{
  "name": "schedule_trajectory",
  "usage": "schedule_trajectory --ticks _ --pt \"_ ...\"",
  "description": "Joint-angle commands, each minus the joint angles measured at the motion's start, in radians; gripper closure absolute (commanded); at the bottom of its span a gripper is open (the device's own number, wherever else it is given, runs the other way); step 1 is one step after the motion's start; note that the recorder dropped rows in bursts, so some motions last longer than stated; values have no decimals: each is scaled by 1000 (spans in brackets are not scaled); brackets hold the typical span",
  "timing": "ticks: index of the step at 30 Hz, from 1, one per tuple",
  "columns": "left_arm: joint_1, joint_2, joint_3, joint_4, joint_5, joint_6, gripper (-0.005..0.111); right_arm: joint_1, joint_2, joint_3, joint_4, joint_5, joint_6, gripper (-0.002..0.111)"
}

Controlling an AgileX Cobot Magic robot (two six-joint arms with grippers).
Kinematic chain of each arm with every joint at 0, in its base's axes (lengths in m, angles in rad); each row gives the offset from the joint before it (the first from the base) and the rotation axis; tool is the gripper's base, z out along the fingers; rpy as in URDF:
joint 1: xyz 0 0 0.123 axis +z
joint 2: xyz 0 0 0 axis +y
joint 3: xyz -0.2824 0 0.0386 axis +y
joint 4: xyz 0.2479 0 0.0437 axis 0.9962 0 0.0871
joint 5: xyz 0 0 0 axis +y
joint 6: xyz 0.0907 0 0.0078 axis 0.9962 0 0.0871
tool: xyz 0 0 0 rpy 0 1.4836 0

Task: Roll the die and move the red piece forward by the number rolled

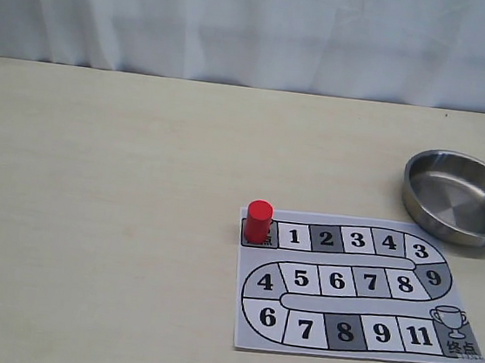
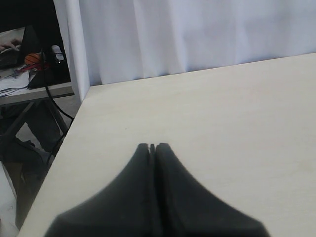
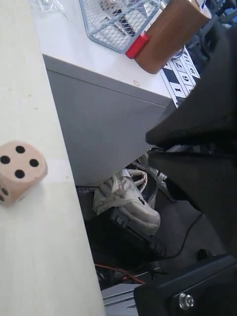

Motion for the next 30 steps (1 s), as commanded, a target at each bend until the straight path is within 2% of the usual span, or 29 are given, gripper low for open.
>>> schedule_trajectory --ticks 1,7,11,13,15,18,21,26,30 --pt "-9 -1 1 1 -1 -6 107 2 1 -36 1 3 -7 103" --pt "-9 -1 1 1 -1 -6 107 2 -68 -233 74 3 -7 103" --pt "-9 -1 1 1 -1 -6 107 2 -207 -205 107 -255 -7 103" --pt "-9 -1 1 1 -1 -6 107 2 -240 -193 128 -329 -7 103" --pt "-9 -1 1 1 -1 -6 107 2 -235 -207 234 -380 -76 103" --pt "-9 -1 1 1 -1 -6 107 2 -171 -275 568 -444 -312 103" --pt "-9 -1 1 1 -1 -6 107 20 -103 -312 684 -468 -383 103" --pt "-9 -1 1 1 -1 -6 107 221 47 -385 659 -553 -302 104" --pt "-9 -1 1 1 -1 -6 107 407 193 -481 549 -599 -155 104"
